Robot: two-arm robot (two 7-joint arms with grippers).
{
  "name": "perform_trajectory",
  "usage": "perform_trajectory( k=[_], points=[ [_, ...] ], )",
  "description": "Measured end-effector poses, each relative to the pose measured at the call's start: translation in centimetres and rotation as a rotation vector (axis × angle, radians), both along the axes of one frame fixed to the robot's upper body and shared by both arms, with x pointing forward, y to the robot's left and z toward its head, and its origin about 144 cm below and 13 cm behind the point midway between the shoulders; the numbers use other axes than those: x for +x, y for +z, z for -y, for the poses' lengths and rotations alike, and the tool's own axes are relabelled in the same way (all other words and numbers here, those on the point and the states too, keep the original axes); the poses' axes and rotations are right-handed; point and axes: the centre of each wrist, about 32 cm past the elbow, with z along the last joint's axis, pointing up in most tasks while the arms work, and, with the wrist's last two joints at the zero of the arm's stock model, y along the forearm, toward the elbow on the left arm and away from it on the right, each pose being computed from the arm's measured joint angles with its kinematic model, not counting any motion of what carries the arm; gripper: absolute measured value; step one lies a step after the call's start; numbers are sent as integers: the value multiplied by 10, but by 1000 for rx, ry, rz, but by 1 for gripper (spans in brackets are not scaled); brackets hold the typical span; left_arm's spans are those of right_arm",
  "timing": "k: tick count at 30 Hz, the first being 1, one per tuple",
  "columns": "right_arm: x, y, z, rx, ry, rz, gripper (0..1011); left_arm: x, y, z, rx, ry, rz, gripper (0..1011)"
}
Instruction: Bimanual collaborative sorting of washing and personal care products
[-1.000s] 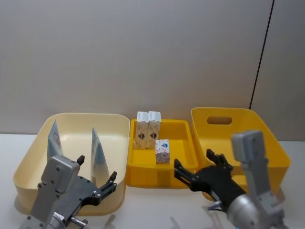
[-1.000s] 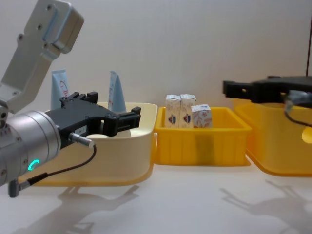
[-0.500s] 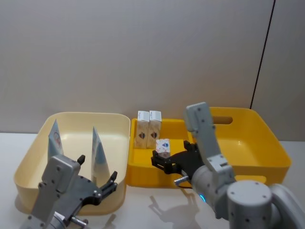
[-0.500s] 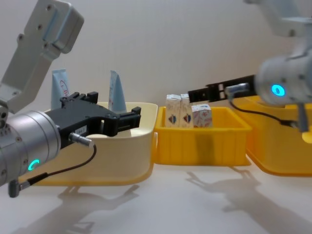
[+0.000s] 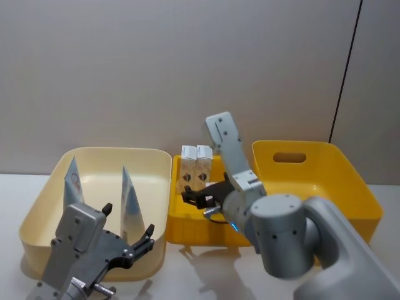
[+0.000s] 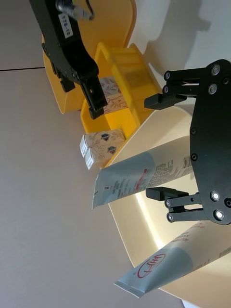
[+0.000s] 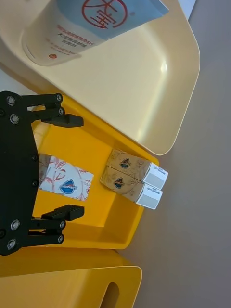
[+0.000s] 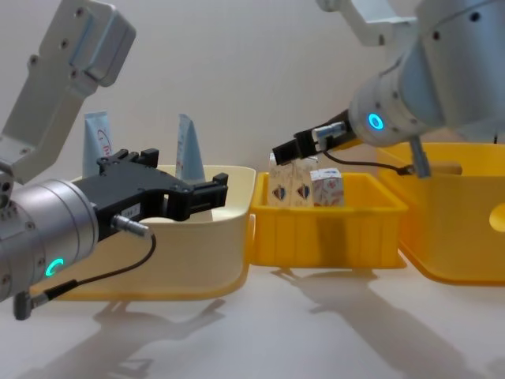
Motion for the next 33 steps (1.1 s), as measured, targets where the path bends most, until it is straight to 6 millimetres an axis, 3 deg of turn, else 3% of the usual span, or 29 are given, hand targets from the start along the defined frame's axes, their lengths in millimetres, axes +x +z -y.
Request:
perform_trajectory(
  k=[18,33],
  points=[
    [18,16,-13,14,-82,-46,1000,0,0,0,0,0,0,1003],
    [22,8,-13,34,-107,-104,1001,0,0,0,0,0,0,1003]
  ],
)
